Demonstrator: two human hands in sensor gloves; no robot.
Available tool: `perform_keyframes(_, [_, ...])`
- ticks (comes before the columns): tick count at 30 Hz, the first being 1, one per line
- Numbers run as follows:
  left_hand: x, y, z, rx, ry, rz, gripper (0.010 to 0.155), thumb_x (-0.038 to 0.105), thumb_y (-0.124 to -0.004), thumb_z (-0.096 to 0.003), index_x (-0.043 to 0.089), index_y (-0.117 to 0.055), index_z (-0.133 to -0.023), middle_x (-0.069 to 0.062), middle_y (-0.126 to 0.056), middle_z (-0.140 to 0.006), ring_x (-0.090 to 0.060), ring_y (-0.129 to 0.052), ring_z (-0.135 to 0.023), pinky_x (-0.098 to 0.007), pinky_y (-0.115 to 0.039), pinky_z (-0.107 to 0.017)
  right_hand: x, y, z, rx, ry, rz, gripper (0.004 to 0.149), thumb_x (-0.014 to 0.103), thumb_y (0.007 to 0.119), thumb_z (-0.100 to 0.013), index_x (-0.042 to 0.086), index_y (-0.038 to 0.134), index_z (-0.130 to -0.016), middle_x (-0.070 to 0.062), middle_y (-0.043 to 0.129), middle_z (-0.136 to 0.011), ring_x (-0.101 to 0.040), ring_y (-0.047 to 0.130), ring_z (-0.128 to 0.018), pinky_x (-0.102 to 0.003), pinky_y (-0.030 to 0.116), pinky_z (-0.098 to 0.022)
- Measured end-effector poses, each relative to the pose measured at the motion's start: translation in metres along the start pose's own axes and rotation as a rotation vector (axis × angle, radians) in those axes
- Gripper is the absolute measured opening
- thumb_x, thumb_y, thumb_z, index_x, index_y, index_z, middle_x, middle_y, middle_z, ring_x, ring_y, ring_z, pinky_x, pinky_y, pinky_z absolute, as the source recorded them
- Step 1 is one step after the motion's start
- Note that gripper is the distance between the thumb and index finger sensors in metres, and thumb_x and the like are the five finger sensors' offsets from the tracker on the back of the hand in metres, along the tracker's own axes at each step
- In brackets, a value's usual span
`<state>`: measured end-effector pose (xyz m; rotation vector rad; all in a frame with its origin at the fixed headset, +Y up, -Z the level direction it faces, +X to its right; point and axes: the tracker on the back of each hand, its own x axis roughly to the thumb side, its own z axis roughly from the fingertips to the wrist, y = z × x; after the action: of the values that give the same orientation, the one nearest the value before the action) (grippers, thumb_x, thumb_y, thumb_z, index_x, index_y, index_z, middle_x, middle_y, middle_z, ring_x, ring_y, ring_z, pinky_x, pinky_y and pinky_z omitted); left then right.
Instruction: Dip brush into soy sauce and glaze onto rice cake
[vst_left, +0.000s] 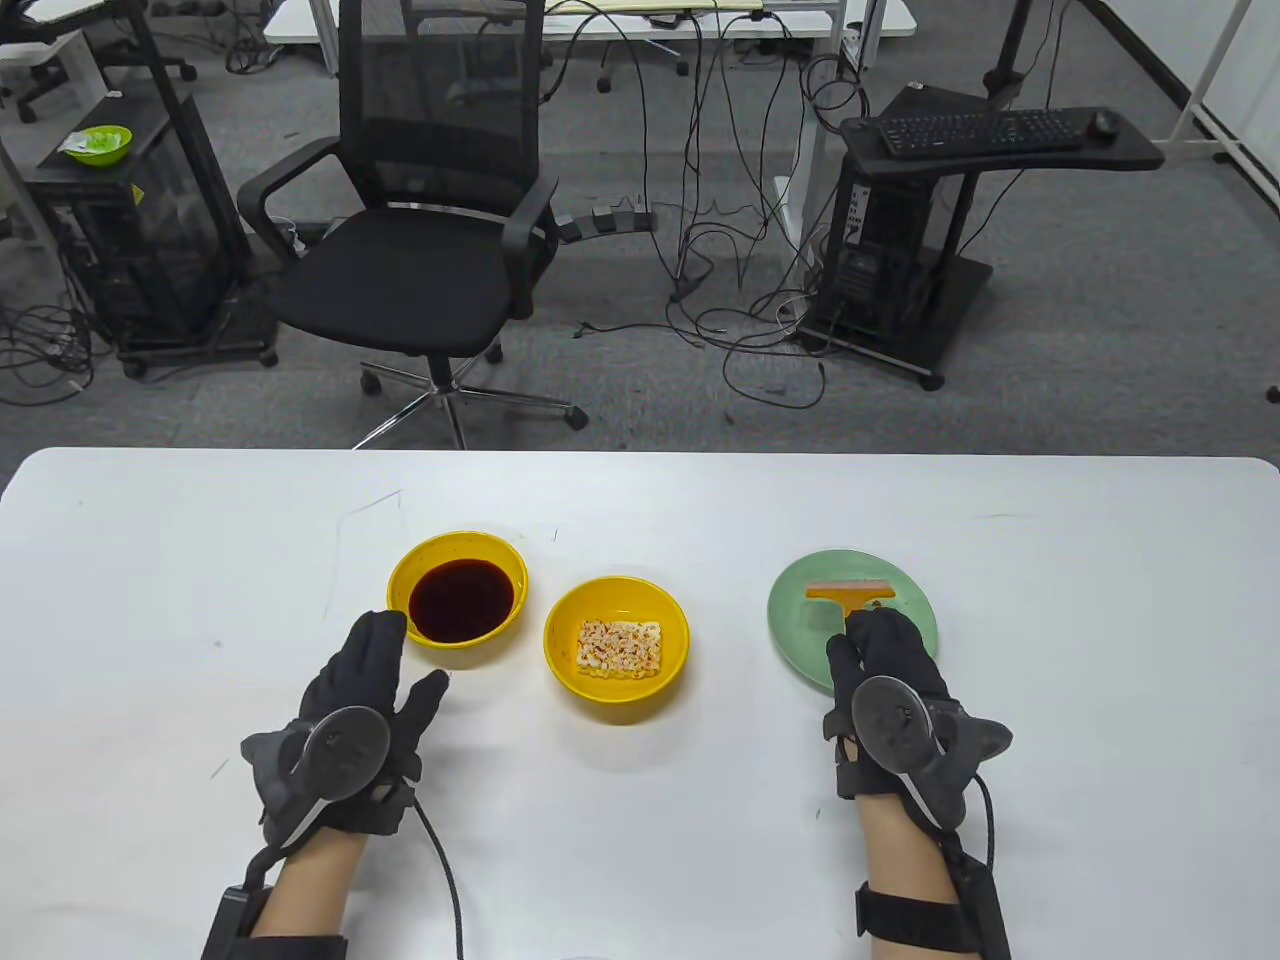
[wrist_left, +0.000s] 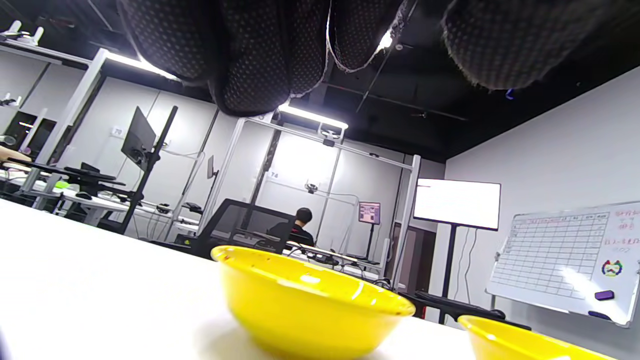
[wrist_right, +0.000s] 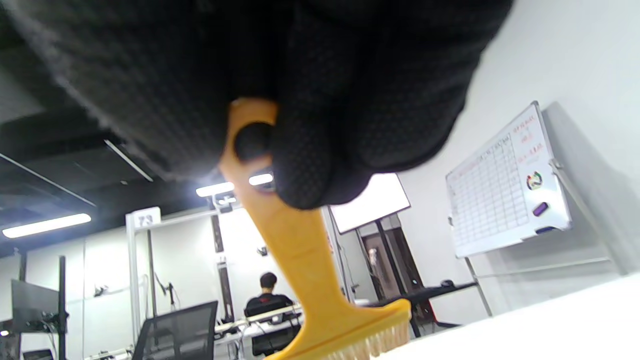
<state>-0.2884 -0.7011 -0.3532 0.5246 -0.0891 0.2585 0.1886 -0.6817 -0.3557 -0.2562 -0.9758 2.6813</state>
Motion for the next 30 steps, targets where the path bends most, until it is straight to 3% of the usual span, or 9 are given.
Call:
perform_keyframes(4, [-0.010, -0.004, 0.006, -0.018, 0.022, -0.006, 0.078, 0.062, -0.078, -0.0423, 0.021, -0.057, -0.105, -0.012, -0.071, -0.108, -0.036, -0.090, -0.091, -0.050, -0.075, -0.067, -0.004, 0.012, 0.002, 0.064, 0.016, 0.059, 0.038, 0.038, 0.102, -0.038, 0.020, 0.094, -0.070, -0.006, 0.100, -0.076, -0.023, 0.112, -0.055, -0.039, 0.096, -0.043])
perform_keyframes(15, [-0.020, -0.009, 0.011, -0.039, 0.050, -0.002, 0.078, 0.062, -0.078, -0.0422, 0.021, -0.058, -0.105, -0.013, -0.071, -0.108, -0.036, -0.090, -0.090, -0.050, -0.075, -0.066, -0.011, 0.041, 0.007, 0.391, 0.144, 0.136, 0.041, 0.035, 0.099, -0.040, 0.015, 0.089, -0.075, -0.016, 0.092, -0.085, -0.026, 0.109, -0.058, -0.042, 0.093, -0.044])
perform_keyframes(25, [-0.022, -0.014, 0.013, -0.068, 0.060, 0.007, 0.077, 0.062, -0.078, -0.0423, 0.021, -0.059, -0.104, -0.012, -0.073, -0.107, -0.035, -0.092, -0.089, -0.050, -0.075, -0.066, -0.022, 0.054, 0.011, 0.546, 0.209, 0.181, 0.044, 0.036, 0.095, -0.044, 0.015, 0.085, -0.082, -0.018, 0.088, -0.088, -0.026, 0.106, -0.054, -0.045, 0.088, -0.041])
perform_keyframes(30, [-0.024, -0.013, 0.013, -0.071, 0.068, 0.008, 0.077, 0.062, -0.078, -0.0424, 0.021, -0.059, -0.105, -0.012, -0.073, -0.107, -0.036, -0.091, -0.089, -0.050, -0.075, -0.066, -0.017, 0.046, 0.009, 0.511, 0.201, 0.149, 0.054, 0.047, 0.089, -0.047, 0.015, 0.081, -0.089, -0.020, 0.084, -0.092, -0.032, 0.102, -0.059, -0.050, 0.084, -0.045])
